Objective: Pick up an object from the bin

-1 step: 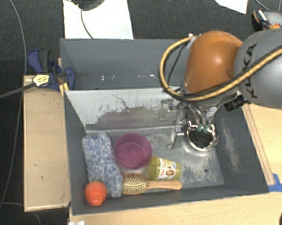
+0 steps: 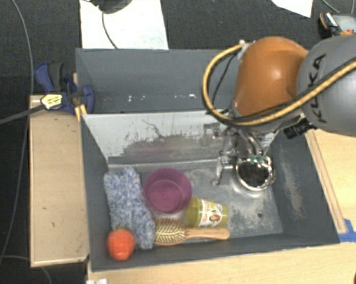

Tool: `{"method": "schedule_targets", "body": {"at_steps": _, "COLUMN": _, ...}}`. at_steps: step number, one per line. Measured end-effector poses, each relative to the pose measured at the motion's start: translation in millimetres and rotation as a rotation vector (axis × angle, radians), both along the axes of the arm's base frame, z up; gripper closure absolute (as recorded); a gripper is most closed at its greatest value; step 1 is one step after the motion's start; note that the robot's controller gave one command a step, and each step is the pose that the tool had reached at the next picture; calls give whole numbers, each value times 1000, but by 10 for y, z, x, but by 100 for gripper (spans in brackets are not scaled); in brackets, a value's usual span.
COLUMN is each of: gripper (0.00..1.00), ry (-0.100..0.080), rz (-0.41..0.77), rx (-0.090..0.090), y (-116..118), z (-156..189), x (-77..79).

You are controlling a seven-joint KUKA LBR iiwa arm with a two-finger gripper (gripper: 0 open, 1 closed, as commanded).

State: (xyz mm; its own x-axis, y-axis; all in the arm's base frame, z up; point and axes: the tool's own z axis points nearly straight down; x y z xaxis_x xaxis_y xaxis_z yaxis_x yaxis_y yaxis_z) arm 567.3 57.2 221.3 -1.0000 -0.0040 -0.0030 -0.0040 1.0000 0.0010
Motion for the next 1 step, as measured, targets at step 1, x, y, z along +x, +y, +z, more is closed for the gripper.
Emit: {"method": "schedule_targets", "body": {"at_steps": 1, "gripper": 0, "ry": -20, "rz": -107, "rx": 6, "y": 817, "z": -1453, "x": -125}}
